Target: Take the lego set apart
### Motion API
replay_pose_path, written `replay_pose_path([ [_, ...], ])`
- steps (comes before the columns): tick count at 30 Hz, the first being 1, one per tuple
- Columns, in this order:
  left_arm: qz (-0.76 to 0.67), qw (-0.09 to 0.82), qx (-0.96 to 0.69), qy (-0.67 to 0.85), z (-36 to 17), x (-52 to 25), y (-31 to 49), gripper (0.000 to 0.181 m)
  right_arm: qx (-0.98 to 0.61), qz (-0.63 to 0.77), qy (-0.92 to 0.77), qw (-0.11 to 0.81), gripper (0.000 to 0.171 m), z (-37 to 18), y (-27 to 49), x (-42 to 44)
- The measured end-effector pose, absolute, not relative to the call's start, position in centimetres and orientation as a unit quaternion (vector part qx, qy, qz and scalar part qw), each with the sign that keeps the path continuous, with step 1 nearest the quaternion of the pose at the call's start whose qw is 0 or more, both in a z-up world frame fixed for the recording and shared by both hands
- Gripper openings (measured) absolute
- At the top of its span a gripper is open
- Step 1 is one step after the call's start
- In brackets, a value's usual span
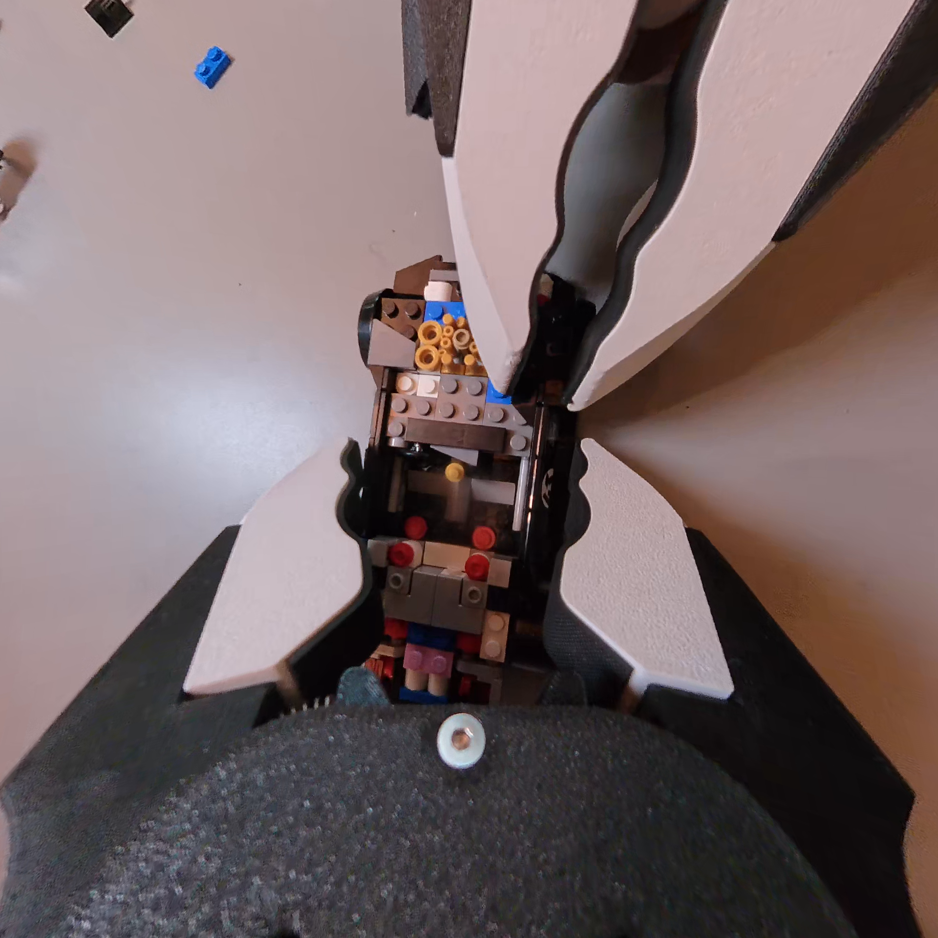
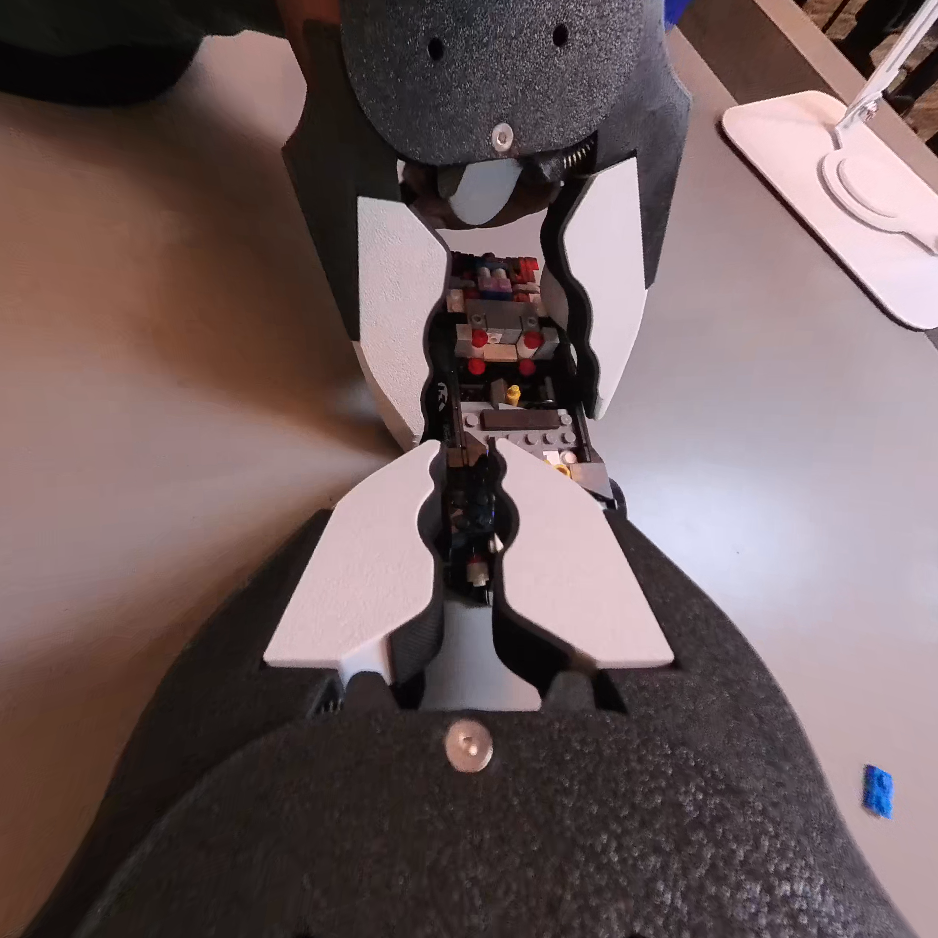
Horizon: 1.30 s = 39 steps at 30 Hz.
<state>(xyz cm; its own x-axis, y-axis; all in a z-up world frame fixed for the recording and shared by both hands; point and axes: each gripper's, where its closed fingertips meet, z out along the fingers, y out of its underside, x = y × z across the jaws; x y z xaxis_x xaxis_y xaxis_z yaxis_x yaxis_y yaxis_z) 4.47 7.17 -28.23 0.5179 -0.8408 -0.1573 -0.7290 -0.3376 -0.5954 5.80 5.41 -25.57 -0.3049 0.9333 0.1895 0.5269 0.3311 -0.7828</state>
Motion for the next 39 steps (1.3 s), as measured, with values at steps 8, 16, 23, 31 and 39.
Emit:
replay_pose_path([
  [8, -0.090, 0.314, -0.811, 0.485, -28.2, 4.4, 7.1, 0.078, -0.489, 0.327, -0.739, 0.328, 0.017, -25.6, 5.4, 5.7],
  [16, -0.092, 0.312, -0.810, 0.488, -28.3, 4.4, 7.2, 0.078, -0.501, 0.319, -0.747, 0.300, 0.020, -25.6, 5.6, 5.6],
  [23, -0.094, 0.319, -0.804, 0.494, -28.2, 4.5, 7.2, 0.078, -0.446, 0.244, -0.835, 0.210, 0.020, -26.2, 4.6, 5.5],
  [31, -0.097, 0.323, -0.798, 0.499, -28.2, 4.4, 7.2, 0.078, -0.433, 0.256, -0.863, 0.055, 0.020, -25.9, 4.7, 6.0],
  [39, -0.096, 0.341, -0.789, 0.503, -28.1, 4.6, 7.1, 0.078, -0.457, 0.310, -0.830, -0.079, 0.015, -25.7, 4.7, 6.1],
])
